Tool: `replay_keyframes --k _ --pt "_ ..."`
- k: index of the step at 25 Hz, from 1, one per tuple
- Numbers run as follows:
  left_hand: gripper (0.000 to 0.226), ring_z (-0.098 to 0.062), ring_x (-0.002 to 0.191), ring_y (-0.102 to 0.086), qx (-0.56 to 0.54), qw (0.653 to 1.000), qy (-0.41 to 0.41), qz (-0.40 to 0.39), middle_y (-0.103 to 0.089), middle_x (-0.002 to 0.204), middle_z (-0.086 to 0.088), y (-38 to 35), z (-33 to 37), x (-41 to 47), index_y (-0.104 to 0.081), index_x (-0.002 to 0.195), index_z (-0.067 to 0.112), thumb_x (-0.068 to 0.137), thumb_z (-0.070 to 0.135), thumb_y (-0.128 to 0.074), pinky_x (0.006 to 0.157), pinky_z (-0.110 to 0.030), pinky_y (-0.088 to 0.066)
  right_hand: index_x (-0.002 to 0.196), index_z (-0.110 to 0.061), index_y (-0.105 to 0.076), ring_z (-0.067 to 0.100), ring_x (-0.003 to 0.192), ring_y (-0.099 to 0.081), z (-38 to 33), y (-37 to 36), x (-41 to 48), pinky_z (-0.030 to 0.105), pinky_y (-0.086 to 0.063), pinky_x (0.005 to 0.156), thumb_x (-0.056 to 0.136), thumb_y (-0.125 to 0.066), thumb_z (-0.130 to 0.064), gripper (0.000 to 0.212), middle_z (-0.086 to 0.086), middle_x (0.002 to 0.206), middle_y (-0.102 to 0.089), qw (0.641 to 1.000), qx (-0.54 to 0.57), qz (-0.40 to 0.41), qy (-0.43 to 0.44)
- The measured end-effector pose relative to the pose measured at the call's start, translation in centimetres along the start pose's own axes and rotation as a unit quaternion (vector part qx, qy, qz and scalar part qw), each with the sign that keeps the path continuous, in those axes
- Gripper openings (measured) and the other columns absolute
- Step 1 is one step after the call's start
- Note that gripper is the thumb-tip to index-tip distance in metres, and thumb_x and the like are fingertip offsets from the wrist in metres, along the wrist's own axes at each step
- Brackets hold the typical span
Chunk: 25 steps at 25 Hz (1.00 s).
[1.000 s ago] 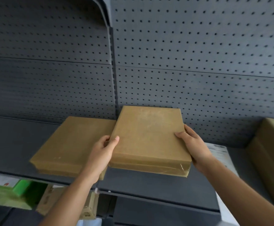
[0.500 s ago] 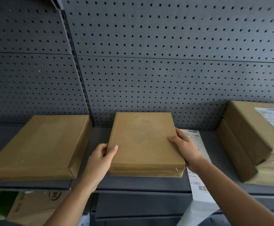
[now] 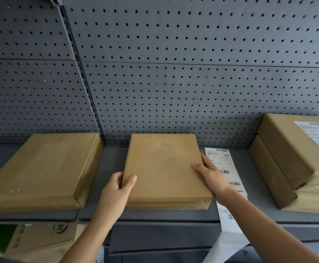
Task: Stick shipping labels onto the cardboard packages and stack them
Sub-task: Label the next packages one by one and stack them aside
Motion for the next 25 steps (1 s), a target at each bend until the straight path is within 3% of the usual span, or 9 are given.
replay_keyframes --k 2,4,7,10,13,15,19,23,25 --pt "0.051 -0.009 0.097 -0.064 0.072 0.997 -0.039 0.015 -0.067 0.125 0.006 0.2 1.0 0.1 -0.048 0.142 0.023 0.098 0.045 -0.061 0.070 -0.020 -0.048 0.128 -0.042 -0.058 0.012 0.094 -0.074 -0.2 0.1 -0.1 0.031 -0.058 0.081 0.097 -0.061 -0.026 0.035 -0.012 0.109 -0.075 1.000 -0.018 0.003 0.007" --pt "0.055 -0.017 0.116 -0.063 0.163 0.979 -0.116 0.048 -0.059 0.143 0.004 0.2 3.4 -0.2 -0.042 0.148 0.023 0.099 0.038 -0.062 0.082 -0.028 -0.053 0.135 -0.035 -0.055 0.011 0.100 -0.071 -0.5 0.6 -0.2 0.031 -0.055 0.088 0.098 -0.061 -0.032 0.038 -0.010 0.120 -0.071 0.999 -0.041 0.009 0.018" --pt "0.052 -0.018 0.136 -0.053 0.195 0.955 -0.218 0.038 -0.049 0.153 0.009 -1.9 8.2 -1.2 -0.042 0.149 0.028 0.100 0.032 -0.060 0.101 -0.036 -0.049 0.142 -0.027 -0.051 0.005 0.117 -0.054 -1.4 3.0 -1.0 0.025 -0.037 0.099 0.103 -0.052 -0.034 0.040 -0.011 0.135 -0.055 0.994 -0.091 0.045 0.037" --pt "0.042 -0.023 0.118 -0.063 0.188 0.946 -0.263 -0.013 -0.060 0.139 0.009 -5.7 11.9 -1.8 -0.049 0.144 0.032 0.102 0.034 -0.057 0.094 -0.034 -0.051 0.139 -0.029 -0.054 0.007 0.126 -0.050 -1.9 6.7 -2.0 0.029 -0.037 0.106 0.103 -0.050 -0.031 0.036 -0.012 0.136 -0.055 0.981 -0.171 0.076 0.058" --pt "0.036 0.002 0.119 -0.054 0.164 0.932 -0.313 -0.082 -0.059 0.138 0.020 -10.8 14.9 -2.4 -0.055 0.138 0.032 0.103 0.033 -0.056 0.098 -0.019 -0.042 0.136 -0.031 -0.056 0.012 0.133 -0.048 -1.3 10.7 -2.9 0.032 -0.039 0.110 0.101 -0.056 -0.029 0.035 -0.007 0.140 -0.055 0.958 -0.259 0.102 0.063" --pt "0.032 0.007 0.117 -0.052 0.140 0.922 -0.334 -0.135 -0.061 0.134 0.021 -14.3 16.1 -2.7 -0.059 0.135 0.029 0.103 0.031 -0.058 0.100 -0.016 -0.039 0.139 -0.028 -0.054 0.014 0.134 -0.046 -0.4 12.3 -3.5 0.030 -0.038 0.110 0.100 -0.058 -0.030 0.040 -0.005 0.144 -0.051 0.941 -0.321 0.090 0.053" --pt "0.027 0.005 0.110 -0.062 0.091 0.909 -0.337 -0.229 -0.068 0.119 0.018 -20.2 16.8 -2.9 -0.064 0.128 0.026 0.102 0.027 -0.060 0.096 -0.016 -0.051 0.147 -0.023 -0.046 0.013 0.130 -0.048 2.0 13.6 -4.4 0.025 -0.039 0.109 0.092 -0.067 -0.038 0.060 -0.002 0.149 -0.044 0.903 -0.428 0.030 0.038" --pt "0.022 0.004 0.098 -0.065 0.093 0.908 -0.317 -0.259 -0.069 0.105 0.015 -22.7 16.0 -2.0 -0.067 0.123 0.026 0.101 0.024 -0.061 0.082 -0.007 -0.048 0.155 -0.031 -0.029 0.014 0.151 -0.018 5.0 13.4 -4.2 0.038 -0.022 0.123 0.079 -0.075 -0.054 0.092 -0.006 0.165 -0.017 0.874 -0.484 -0.036 0.016" --pt "0.020 0.001 0.094 -0.067 0.074 0.913 -0.303 -0.261 -0.070 0.102 0.013 -22.8 15.6 -1.6 -0.068 0.119 0.026 0.100 0.022 -0.063 0.082 -0.011 -0.050 0.157 -0.034 -0.021 0.014 0.154 -0.002 5.8 12.8 -3.9 0.043 -0.012 0.125 0.074 -0.076 -0.060 0.102 -0.008 0.168 -0.008 0.851 -0.522 -0.060 0.022"
Point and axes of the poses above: each hand's wrist, its own x-axis towards the middle knuckle, its own y-axis out of the back of the hand, z = x × y, the point moved 9 cm from there along x, towards the middle knuckle
